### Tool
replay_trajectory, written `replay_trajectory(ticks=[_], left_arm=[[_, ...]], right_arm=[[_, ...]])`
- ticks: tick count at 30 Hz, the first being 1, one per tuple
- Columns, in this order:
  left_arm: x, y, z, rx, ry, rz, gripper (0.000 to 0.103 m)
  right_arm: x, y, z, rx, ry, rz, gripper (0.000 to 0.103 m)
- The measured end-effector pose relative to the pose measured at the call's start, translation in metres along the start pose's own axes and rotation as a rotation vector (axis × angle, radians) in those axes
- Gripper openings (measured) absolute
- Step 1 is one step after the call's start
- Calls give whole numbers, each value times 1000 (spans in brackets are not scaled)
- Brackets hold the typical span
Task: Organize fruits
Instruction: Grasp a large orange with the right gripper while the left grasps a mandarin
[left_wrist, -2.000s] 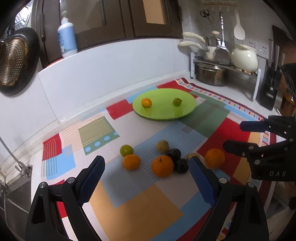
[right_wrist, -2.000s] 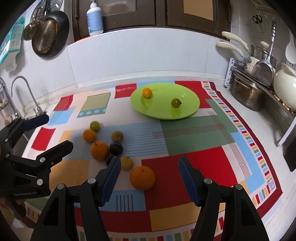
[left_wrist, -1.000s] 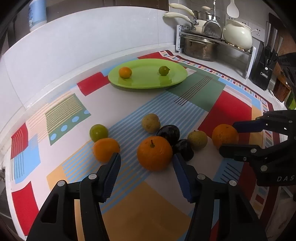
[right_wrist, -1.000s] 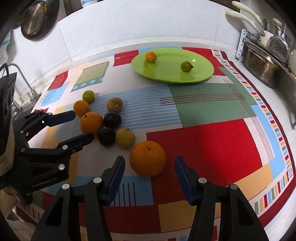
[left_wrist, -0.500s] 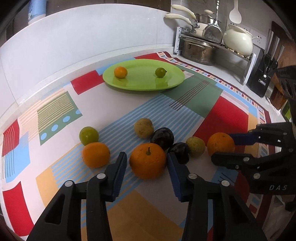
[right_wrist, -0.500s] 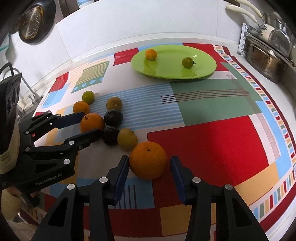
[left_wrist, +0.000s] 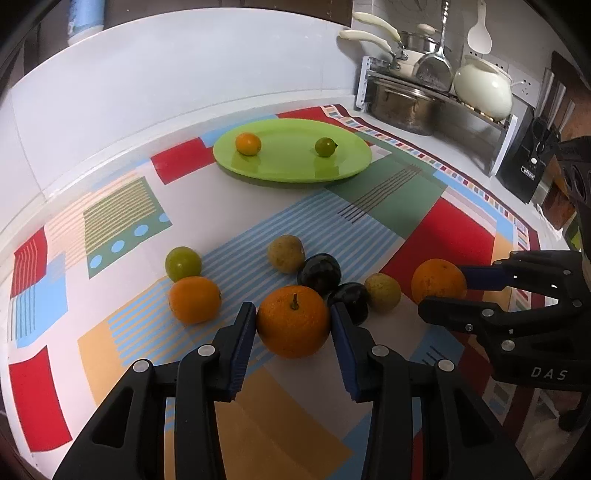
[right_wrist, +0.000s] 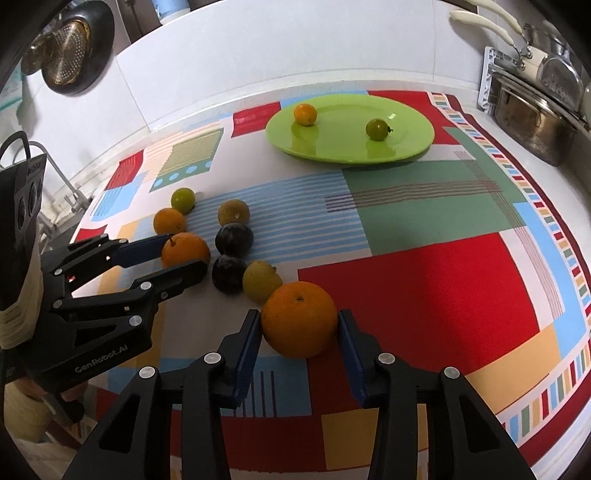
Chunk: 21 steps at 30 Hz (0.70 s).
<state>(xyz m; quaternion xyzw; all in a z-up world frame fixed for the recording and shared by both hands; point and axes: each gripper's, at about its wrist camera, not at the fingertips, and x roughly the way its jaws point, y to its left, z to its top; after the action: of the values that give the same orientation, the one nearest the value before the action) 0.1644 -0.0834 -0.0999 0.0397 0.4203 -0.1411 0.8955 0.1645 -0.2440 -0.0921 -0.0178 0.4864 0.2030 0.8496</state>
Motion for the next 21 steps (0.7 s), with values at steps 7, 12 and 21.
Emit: replay_trajectory(ticks=[7,12,21], left_arm=[[-15,-4,5,-24,-25,20,41],[-27,-9,10,-27,-49,34,41],[-45,-15,28,-9,-113,50,41]], right_arm=[[-12,0,2,-14,-44,5,42],[-22,1,5,-23,-78,15,42],[-44,-1,24,-27,-170,39,42]])
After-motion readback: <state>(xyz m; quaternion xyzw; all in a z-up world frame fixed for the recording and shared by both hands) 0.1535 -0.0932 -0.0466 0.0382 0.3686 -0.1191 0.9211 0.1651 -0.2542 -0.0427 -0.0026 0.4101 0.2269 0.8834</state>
